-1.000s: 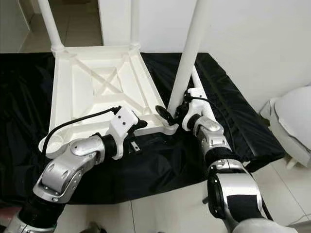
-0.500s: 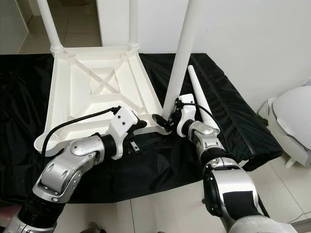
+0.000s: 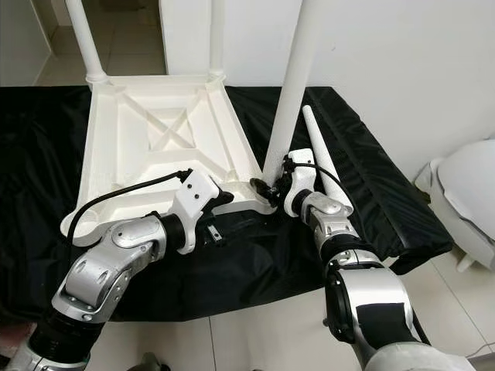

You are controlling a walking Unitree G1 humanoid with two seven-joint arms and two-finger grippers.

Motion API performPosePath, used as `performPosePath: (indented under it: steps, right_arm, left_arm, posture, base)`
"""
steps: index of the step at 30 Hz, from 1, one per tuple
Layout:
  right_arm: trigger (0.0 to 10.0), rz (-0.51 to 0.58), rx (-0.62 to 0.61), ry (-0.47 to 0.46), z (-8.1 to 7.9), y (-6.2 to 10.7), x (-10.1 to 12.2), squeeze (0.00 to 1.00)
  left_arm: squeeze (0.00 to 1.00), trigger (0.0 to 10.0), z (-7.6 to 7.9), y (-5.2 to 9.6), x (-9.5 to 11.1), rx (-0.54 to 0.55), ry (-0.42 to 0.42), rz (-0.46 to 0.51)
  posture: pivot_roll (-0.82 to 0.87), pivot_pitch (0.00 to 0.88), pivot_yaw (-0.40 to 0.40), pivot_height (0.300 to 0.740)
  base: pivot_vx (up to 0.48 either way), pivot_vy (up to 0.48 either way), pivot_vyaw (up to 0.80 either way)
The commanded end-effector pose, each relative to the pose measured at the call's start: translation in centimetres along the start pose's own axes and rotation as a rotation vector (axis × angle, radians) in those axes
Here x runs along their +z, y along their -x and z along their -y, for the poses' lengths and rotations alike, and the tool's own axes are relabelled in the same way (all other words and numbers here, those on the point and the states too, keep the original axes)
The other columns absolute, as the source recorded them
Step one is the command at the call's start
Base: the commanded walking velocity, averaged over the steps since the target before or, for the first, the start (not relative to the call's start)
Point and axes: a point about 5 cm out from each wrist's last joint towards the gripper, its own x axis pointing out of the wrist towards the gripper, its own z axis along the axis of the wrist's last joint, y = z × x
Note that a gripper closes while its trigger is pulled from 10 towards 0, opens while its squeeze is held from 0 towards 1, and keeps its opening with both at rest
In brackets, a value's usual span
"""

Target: Building children table

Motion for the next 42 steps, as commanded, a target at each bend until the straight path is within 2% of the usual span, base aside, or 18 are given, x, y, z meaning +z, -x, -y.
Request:
performPosePath:
  steps: [1,3,5,6,7,10,11,13,16,19,26,30,31,34,35,36,39,42]
  right_arm:
    - [0.0,-0.013,-0.087,0.007,1.3,0.5,0.0,0.00]
    - [0.0,-0.001,-0.117,-0.006,1.3,0.4,0.1,0.00]
    - [0.0,0.055,-0.241,-0.048,0.4,0.2,-0.1,0.00]
    - [0.0,0.055,-0.241,-0.048,0.4,0.2,-0.1,0.00]
    - [0.0,0.075,-0.302,-0.072,-0.2,0.1,-0.3,0.00]
    - [0.0,0.081,-0.345,-0.100,-1.1,0.0,-0.7,0.00]
    - [0.0,0.078,-0.421,-0.140,-2.7,-0.3,-1.3,0.00]
    - [0.0,0.065,-0.492,-0.178,-4.1,-0.6,-1.6,0.00]
    - [0.0,0.063,-0.513,-0.181,-4.7,-0.8,-1.6,0.00]
    - [0.0,0.080,-0.460,-0.190,-6.4,-1.8,-0.7,0.00]
    - [0.0,0.092,-0.437,-0.180,-6.7,-1.9,-0.3,0.00]
    - [0.0,0.094,-0.459,-0.182,-6.4,-1.4,-0.3,0.00]
    - [10.0,0.096,-0.445,-0.189,-6.4,-1.4,-0.3,0.00]
    - [10.0,0.115,-0.431,-0.193,-6.2,-1.3,0.0,0.00]
    - [10.0,0.126,-0.438,-0.188,-6.0,-1.1,0.2,0.37]
    - [10.0,0.148,-0.428,-0.196,-5.7,-1.0,0.5,1.00]
    - [10.0,0.197,-0.410,-0.206,-4.6,-0.5,1.2,1.00]
    - [10.0,0.205,-0.407,-0.203,-4.4,-0.4,1.4,1.00]
  left_arm:
    - [0.00,10.0,0.1,0.0,0.4,0.018,-0.011,0.009]
    - [0.00,10.0,0.1,0.0,0.5,0.017,-0.011,0.009]
    - [0.00,10.0,0.2,0.0,0.4,0.014,-0.010,0.007]
    - [0.00,10.0,0.2,0.0,0.4,0.014,-0.010,0.007]
    - [0.00,10.0,0.3,0.0,0.4,0.012,-0.009,0.006]
    - [0.00,10.0,0.3,0.0,0.3,0.012,-0.006,0.006]
    - [0.00,10.0,0.3,0.0,0.3,0.012,-0.004,0.006]
    - [0.00,10.0,0.3,0.0,0.3,0.010,-0.002,0.006]
    - [0.00,10.0,0.3,-0.1,0.3,0.007,-0.001,0.006]
    - [0.00,10.0,0.5,-0.3,0.3,-0.003,-0.001,0.007]
    - [0.00,10.0,0.6,-0.3,0.3,-0.004,0.001,0.009]
    - [0.00,10.0,0.7,-0.3,0.2,0.000,0.006,0.010]
    - [0.00,10.0,0.7,-0.3,0.2,0.000,0.006,0.010]
    - [0.00,10.0,0.7,-0.3,0.2,0.000,0.005,0.010]
    - [0.00,10.0,0.7,-0.3,0.2,0.000,0.005,0.010]
    - [0.00,10.0,0.7,-0.3,0.2,-0.001,0.005,0.010]
    - [0.00,10.0,0.8,-0.4,0.2,-0.004,0.005,0.009]
    - [0.00,10.0,0.8,-0.3,0.2,-0.005,0.005,0.009]
  posture:
    - [0.03,0.024,-0.075,0.740]
    - [0.03,0.024,-0.075,0.740]
    - [0.03,0.027,-0.077,0.740]
    - [0.03,0.027,-0.077,0.740]
    - [0.03,0.030,-0.079,0.740]
    - [0.03,0.029,-0.078,0.740]
    - [0.03,0.029,-0.079,0.740]
    - [0.02,0.030,-0.077,0.740]
    - [0.02,0.029,-0.075,0.740]
    - [0.02,0.024,-0.077,0.740]
    - [0.02,0.023,-0.082,0.740]
    - [0.02,0.019,-0.089,0.740]
    - [0.02,0.019,-0.090,0.740]
    - [0.02,0.018,-0.089,0.740]
    - [0.02,0.018,-0.089,0.740]
    - [0.02,0.016,-0.089,0.740]
    - [0.01,0.016,-0.087,0.740]
    - [0.01,0.018,-0.085,0.740]
  base:
    - [0.000,0.000,0.00]
    - [0.000,0.000,0.00]
    - [0.000,0.000,0.00]
    - [0.000,0.000,0.00]
    - [0.000,0.000,0.00]
    - [0.000,0.000,0.00]
    - [0.000,0.000,0.00]
    - [0.000,0.000,0.00]
    - [0.000,0.000,0.00]
    - [0.000,0.000,0.00]
    - [0.000,0.000,0.00]
    - [0.000,0.000,0.00]
    - [0.000,0.000,0.00]
    - [0.000,0.000,0.00]
    - [0.000,0.000,0.00]
    - [0.000,0.000,0.00]
    - [0.000,0.000,0.00]
    - [0.000,0.000,0.00]
